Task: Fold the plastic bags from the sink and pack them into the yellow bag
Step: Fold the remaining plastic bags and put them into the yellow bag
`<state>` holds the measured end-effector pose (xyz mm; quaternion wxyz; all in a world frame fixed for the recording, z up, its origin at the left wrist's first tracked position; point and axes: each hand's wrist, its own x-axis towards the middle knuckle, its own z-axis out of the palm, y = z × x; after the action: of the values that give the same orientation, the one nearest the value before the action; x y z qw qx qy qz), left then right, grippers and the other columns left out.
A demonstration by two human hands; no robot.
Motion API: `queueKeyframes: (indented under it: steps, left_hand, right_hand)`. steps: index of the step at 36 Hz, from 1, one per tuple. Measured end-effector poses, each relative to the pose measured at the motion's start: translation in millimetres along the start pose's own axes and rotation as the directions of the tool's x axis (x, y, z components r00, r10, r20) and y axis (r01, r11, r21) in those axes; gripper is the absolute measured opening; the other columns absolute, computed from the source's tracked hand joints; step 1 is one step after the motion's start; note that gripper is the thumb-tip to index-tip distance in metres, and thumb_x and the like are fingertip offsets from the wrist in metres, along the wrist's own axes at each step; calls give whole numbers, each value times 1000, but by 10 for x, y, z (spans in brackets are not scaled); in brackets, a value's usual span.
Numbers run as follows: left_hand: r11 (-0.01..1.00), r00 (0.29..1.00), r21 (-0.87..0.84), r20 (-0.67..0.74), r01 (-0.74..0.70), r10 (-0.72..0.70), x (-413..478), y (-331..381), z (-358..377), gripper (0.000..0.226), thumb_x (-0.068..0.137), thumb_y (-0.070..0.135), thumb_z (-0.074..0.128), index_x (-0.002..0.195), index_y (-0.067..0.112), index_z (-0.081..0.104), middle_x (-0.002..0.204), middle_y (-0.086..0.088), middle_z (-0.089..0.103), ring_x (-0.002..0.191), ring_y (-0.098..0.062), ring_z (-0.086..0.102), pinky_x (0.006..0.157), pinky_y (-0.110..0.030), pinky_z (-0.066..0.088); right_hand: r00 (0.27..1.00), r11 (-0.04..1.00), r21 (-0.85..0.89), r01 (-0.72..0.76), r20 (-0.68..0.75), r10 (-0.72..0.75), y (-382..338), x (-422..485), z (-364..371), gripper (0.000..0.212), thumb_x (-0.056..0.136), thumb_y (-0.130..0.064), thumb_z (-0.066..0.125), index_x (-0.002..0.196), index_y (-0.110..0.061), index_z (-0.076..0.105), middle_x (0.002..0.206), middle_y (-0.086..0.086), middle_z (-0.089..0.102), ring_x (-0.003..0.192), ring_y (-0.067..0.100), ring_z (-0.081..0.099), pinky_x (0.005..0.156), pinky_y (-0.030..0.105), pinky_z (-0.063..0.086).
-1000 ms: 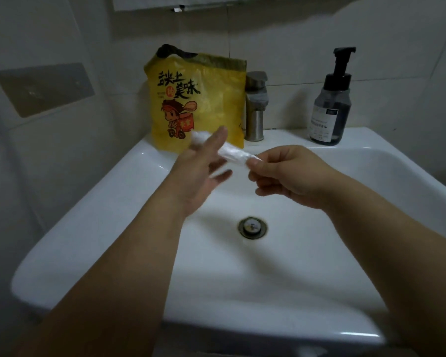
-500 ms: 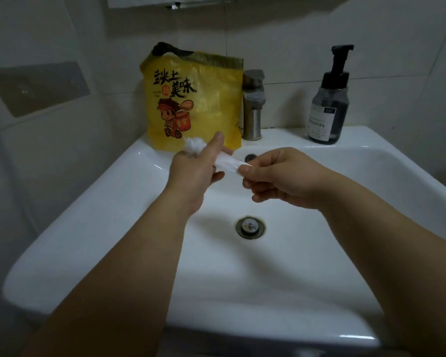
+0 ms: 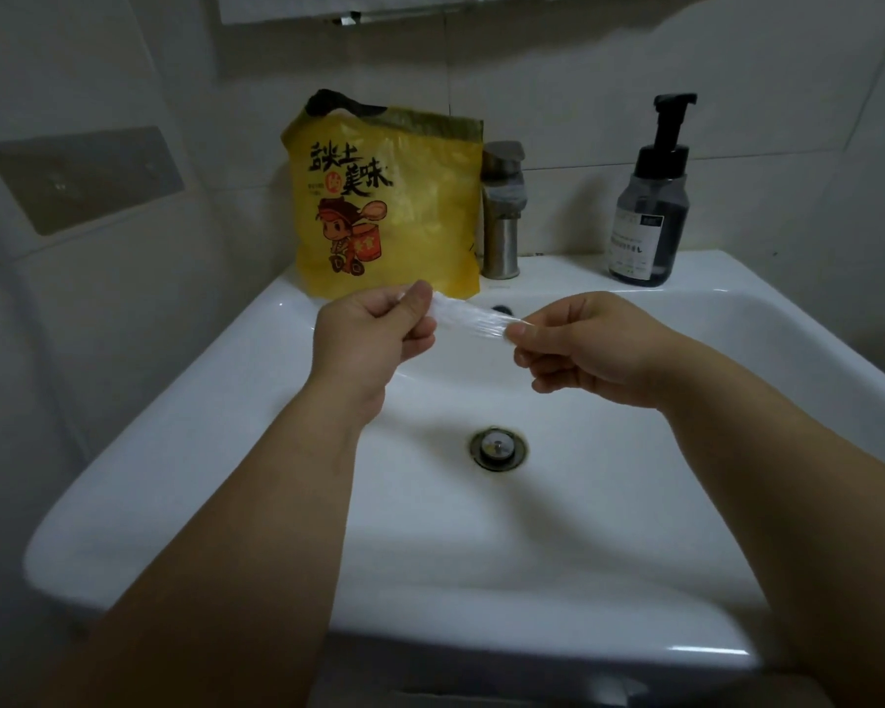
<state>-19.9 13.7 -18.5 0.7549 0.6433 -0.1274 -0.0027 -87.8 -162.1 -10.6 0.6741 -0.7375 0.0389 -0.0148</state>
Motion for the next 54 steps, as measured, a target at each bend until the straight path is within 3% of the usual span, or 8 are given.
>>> queueKeyframes:
  steps: [13, 24, 31, 34, 39, 45, 49, 54]
  left_hand:
    - [990, 994, 98, -29, -103, 106, 108, 262, -7, 9, 95, 12, 60, 94, 12, 69, 68, 3, 64, 59, 1, 63, 62, -14, 52]
    - [986, 993, 120, 24, -118, 116, 550, 804, -151, 6, 87, 16, 71, 83, 21, 72, 67, 1, 68, 66, -12, 65, 62, -22, 56]
    - [910, 929, 310, -156, -277, 336, 1028, 1095, -296, 17, 86, 17, 72, 74, 29, 72, 60, 9, 65, 59, -7, 59, 61, -22, 49]
    - [805, 917, 515, -87, -294, 390, 1227, 1197, -305, 11, 91, 26, 65, 97, 23, 75, 89, 7, 71, 83, -9, 63, 84, -28, 53]
    - [604, 937, 737, 118, -304, 328, 1487, 1302, -183, 49, 93, 28, 61, 140, 20, 50, 143, 1, 49, 132, -15, 45, 108, -28, 34]
    - [434, 966, 865, 193, -251, 173, 1759, 1217, -125, 43, 94, 24, 55, 137, 23, 53, 139, -4, 52, 130, -26, 43, 107, -39, 39]
    - [466, 945, 831, 200, -304, 260, 1806, 1140, -127, 36, 94, 4, 51, 119, 24, 67, 126, -2, 61, 110, -18, 54, 80, -21, 39]
    - [518, 916, 767, 227, -378, 332, 1819, 1144, -139, 29, 96, 7, 53, 116, 21, 68, 122, 2, 63, 112, -11, 53, 88, -19, 38]
  right_hand:
    - [998, 996, 77, 54, -46, -50, -187, -9, 79, 14, 94, -14, 57, 98, -4, 66, 91, 13, 64, 63, 14, 54, 57, 23, 55]
    - [943, 939, -244, 244, -167, -288, -925, 461, 108, 10, 93, -13, 60, 94, -7, 67, 78, 7, 59, 69, 17, 54, 62, 27, 52]
    - [826, 907, -302, 295, -396, -400, -1354, 890, -20, 18, 94, -14, 57, 111, -15, 63, 95, 5, 64, 74, 12, 59, 63, 22, 54]
    - [781, 894, -337, 295, -453, -429, -1496, 1127, -111, 32, 94, -16, 58, 125, -17, 57, 101, 4, 61, 73, 10, 56, 63, 21, 51]
    - [756, 834, -465, 296, -420, -502, -1623, 1490, -141, 27, 97, -17, 54, 123, -17, 59, 106, 2, 57, 67, 5, 48, 54, 15, 39]
    - [834, 751, -628, 204, -290, -469, -1729, 1857, -96, 23, 95, -15, 57, 117, -13, 65, 104, 5, 60, 69, 11, 51, 62, 24, 44]
    - [933, 604, -788, 115, -124, -339, -1724, 2000, 2, 23, 95, -12, 56, 115, -14, 68, 119, 7, 61, 87, 13, 51, 80, 26, 42]
    - [992, 343, -939, 3, -41, -121, -1682, 2105, 146, 29, 98, -14, 49, 123, -15, 64, 125, 10, 59, 108, 25, 55, 86, 32, 44]
